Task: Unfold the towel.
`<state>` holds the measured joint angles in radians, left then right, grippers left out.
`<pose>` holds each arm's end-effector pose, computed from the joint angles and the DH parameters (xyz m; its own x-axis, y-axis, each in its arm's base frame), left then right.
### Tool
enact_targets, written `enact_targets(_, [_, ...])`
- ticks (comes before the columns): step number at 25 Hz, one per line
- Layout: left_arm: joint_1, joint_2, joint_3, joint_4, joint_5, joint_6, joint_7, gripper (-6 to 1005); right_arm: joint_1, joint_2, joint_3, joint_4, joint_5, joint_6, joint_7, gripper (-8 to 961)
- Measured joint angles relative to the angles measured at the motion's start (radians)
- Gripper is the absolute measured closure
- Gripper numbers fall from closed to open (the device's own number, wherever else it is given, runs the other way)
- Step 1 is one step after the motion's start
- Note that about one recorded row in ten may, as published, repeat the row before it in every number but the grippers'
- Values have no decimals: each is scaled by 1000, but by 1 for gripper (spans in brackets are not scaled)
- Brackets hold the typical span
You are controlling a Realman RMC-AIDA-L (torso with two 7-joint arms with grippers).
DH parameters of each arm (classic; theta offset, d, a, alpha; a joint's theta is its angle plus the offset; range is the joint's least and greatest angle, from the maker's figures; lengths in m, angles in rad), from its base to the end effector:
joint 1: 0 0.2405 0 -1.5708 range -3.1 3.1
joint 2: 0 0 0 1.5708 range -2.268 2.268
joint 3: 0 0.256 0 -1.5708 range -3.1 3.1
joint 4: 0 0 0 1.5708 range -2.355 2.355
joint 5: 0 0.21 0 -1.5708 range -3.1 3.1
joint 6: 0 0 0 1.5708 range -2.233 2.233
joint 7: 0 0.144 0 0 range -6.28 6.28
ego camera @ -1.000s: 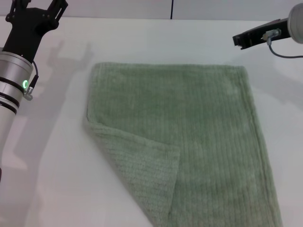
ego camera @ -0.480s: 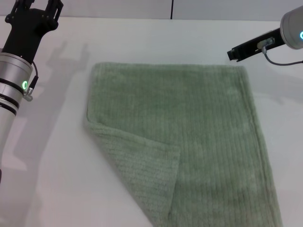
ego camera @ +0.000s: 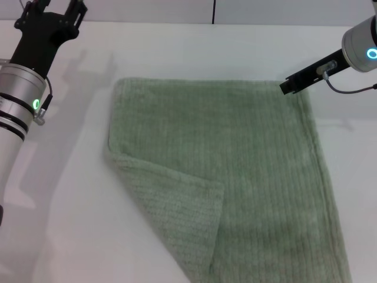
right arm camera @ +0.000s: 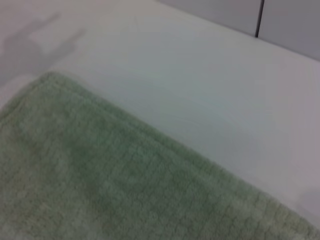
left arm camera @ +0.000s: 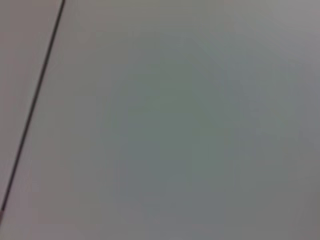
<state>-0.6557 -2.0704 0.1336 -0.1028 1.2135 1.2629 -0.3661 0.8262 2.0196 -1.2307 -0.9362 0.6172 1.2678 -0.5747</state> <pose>-0.2793 0.3792 -0.0015 0.5220 -0.1386 0.8416 0.8116 -0.2229 -0.5400 0.1797 0.4251 -0.0011 0.6880 -0.7256 -0.0082 -0.6444 -0.6058 -0.4667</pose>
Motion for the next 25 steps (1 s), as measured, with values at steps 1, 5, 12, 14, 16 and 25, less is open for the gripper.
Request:
enact_targets(1, [0,0,0,0,0,0,0,350,7,-2,8,15,0,2,-7,954])
enact_targets(5, [-3,-3,-8,-1,25,17,-11,229,23,-6,19,45,-3,5,-22,954])
enact_targets(12, [-2,-4,-11,-2,28,24,-14,157,41,-17,15,94,-6,6,-35,954])
enact_targets(14, [-2,-4,-11,-2,28,26,-14,137,47,-19,18,116,-8,5,-44,954])
enact_targets(16, [-2,-4,-11,-2,27,33,-14,137,58,-25,19,146,-9,-2,-50,954])
enact_targets(25, [2,-4,-9,-11,23,49,-16,137,77,-29,19,231,-22,-34,-79,954])
